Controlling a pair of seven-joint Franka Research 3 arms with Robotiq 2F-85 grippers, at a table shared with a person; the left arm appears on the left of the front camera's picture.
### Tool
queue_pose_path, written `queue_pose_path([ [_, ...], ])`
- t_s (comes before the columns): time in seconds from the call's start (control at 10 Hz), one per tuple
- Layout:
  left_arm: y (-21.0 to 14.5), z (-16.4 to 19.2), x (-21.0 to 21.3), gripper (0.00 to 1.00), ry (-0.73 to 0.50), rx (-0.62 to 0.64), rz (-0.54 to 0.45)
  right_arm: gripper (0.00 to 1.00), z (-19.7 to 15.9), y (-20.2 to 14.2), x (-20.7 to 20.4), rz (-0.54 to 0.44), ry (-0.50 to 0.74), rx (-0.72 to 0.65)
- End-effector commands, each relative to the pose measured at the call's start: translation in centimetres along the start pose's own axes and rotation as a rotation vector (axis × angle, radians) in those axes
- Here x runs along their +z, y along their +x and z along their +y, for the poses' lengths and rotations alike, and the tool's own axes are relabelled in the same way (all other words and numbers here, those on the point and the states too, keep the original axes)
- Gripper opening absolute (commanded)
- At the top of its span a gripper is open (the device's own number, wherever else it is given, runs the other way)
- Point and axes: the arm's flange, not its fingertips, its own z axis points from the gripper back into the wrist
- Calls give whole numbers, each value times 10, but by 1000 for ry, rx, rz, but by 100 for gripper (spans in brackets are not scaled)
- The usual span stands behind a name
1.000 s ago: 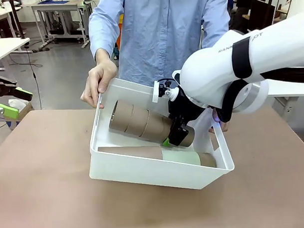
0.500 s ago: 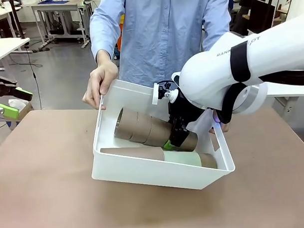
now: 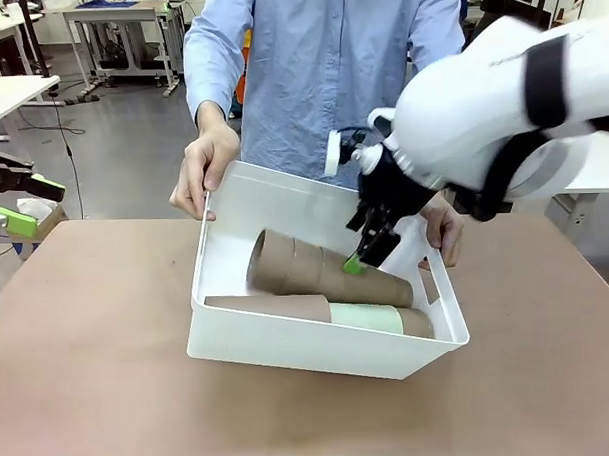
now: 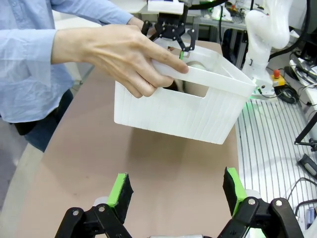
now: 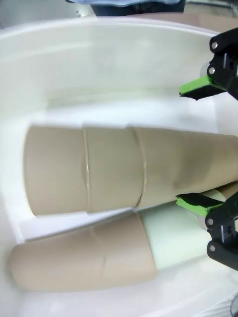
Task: Stack the cups and store them in the basket.
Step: Place the stack of Reusable plastic cups into the Pantry Basket.
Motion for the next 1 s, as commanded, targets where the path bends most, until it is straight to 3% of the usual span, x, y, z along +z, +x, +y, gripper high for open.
queue_pose_path([
  [0.0,3,-1,0,96,-2,7,-8,100,14,-9,47,-58,10,-41],
  [0.3,3,-1,0,96,-2,7,-8,100,21,-35,123,-172,15,-68],
  [0.5,3,-1,0,96,-2,7,-8,100,20,-74,165,-262,26,-68],
  [0.9,3,-1,0,96,-2,7,-8,100,3,-169,195,-451,80,-60],
])
